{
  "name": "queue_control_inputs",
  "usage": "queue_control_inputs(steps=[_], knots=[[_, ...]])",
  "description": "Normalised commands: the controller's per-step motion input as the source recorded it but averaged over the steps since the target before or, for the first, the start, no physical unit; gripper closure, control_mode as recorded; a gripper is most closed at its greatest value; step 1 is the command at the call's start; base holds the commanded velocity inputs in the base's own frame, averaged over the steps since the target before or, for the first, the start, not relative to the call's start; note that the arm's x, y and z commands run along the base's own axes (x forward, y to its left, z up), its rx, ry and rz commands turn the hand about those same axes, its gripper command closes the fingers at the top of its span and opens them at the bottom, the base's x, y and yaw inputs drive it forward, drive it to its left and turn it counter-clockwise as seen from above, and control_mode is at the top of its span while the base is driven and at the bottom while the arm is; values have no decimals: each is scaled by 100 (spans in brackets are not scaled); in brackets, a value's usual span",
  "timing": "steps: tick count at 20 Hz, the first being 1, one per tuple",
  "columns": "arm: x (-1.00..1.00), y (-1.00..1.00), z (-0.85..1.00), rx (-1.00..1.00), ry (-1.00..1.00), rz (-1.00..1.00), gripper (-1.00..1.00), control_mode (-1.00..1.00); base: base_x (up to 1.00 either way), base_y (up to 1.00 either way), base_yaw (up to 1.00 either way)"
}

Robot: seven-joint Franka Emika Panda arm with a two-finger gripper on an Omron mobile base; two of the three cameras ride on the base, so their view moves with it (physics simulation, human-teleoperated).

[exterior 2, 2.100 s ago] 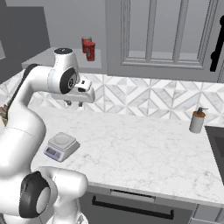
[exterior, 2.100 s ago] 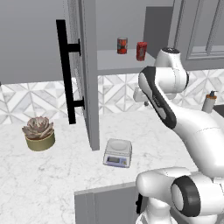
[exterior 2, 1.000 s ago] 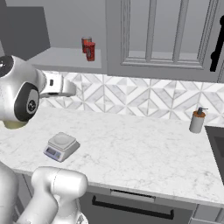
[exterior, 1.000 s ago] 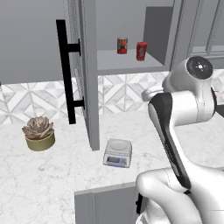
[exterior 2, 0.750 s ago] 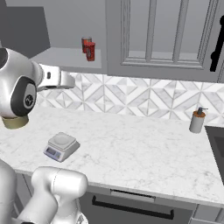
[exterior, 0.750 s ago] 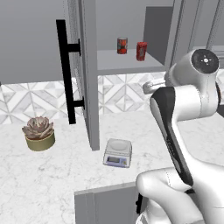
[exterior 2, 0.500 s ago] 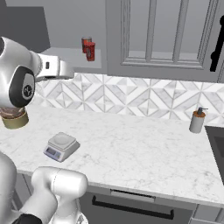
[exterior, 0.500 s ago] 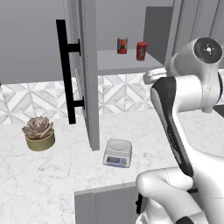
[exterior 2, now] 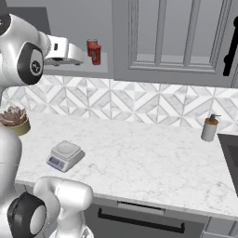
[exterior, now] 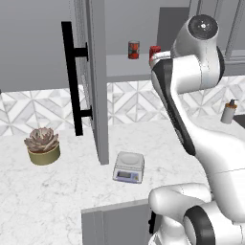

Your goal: Pick the yogurt and place it on the digital scale for weighing, and close the cabinet.

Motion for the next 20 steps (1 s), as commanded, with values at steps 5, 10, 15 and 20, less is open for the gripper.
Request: queue_control_inputs(steps=[5, 10, 15, 20], knots=[[57, -6, 0, 6, 0, -18, -100, -100, 0, 0, 0], [68, -14, 0, 15, 1, -7, -100, -100, 0, 0, 0], [60, 0, 0, 1, 0, -6, -100, -100, 0, 0, 0], [51, 0, -1, -1, 0, -9, -100, -100, 0, 0, 0]])
